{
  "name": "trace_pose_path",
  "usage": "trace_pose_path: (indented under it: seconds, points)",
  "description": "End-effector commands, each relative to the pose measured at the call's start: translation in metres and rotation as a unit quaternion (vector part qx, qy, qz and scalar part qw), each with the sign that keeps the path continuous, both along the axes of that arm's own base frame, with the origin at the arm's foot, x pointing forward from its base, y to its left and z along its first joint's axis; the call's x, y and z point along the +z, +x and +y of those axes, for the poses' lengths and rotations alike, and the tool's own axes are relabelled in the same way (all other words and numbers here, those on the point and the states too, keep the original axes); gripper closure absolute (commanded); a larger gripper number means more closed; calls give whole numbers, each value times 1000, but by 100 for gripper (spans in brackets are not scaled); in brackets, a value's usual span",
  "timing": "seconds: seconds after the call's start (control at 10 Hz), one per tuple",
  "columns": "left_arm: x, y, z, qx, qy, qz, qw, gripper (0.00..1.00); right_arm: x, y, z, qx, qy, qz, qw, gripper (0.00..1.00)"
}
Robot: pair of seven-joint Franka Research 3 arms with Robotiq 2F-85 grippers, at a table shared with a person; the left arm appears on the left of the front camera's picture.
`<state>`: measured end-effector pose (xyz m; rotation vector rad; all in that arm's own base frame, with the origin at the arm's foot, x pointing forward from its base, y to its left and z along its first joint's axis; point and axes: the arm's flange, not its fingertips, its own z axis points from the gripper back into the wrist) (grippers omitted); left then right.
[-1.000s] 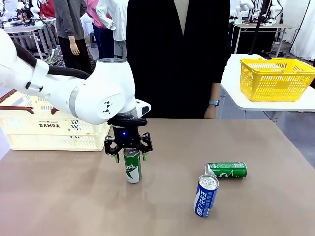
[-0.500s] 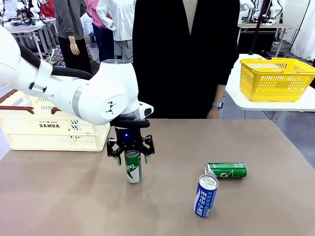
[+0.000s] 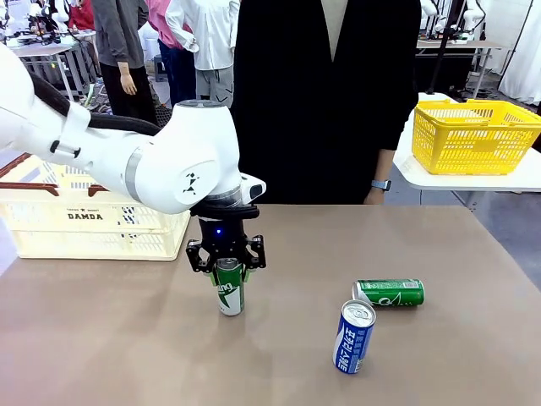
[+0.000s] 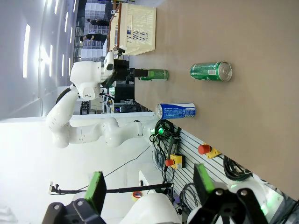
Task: Place the drinks into the Shopping basket.
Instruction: Pick up one drink and place it into the Shopping basket.
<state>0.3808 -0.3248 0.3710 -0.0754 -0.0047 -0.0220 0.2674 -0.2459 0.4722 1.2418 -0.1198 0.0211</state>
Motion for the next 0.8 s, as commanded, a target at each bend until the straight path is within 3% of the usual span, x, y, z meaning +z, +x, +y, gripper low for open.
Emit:
trace_pose_path:
  seconds: [0.0,0.2,0.3,0.5,0.7]
  points:
    - [-2,1,4,-2,-2,7,1000,100,4,-2,0,2,-1,7,1000,0]
    - [17,0,9,9,0,-11,1000,100,4,-2,0,2,-1,7,1000,0]
    - [51,1,17,9,1,-28,1000,100,4,-2,0,2,-1,7,1000,0]
    - [153,11,34,-34,-21,-38,998,100,4,-2,0,2,-1,7,1000,0]
    - [217,14,49,-56,-58,-27,996,100,4,-2,0,2,-1,7,1000,0]
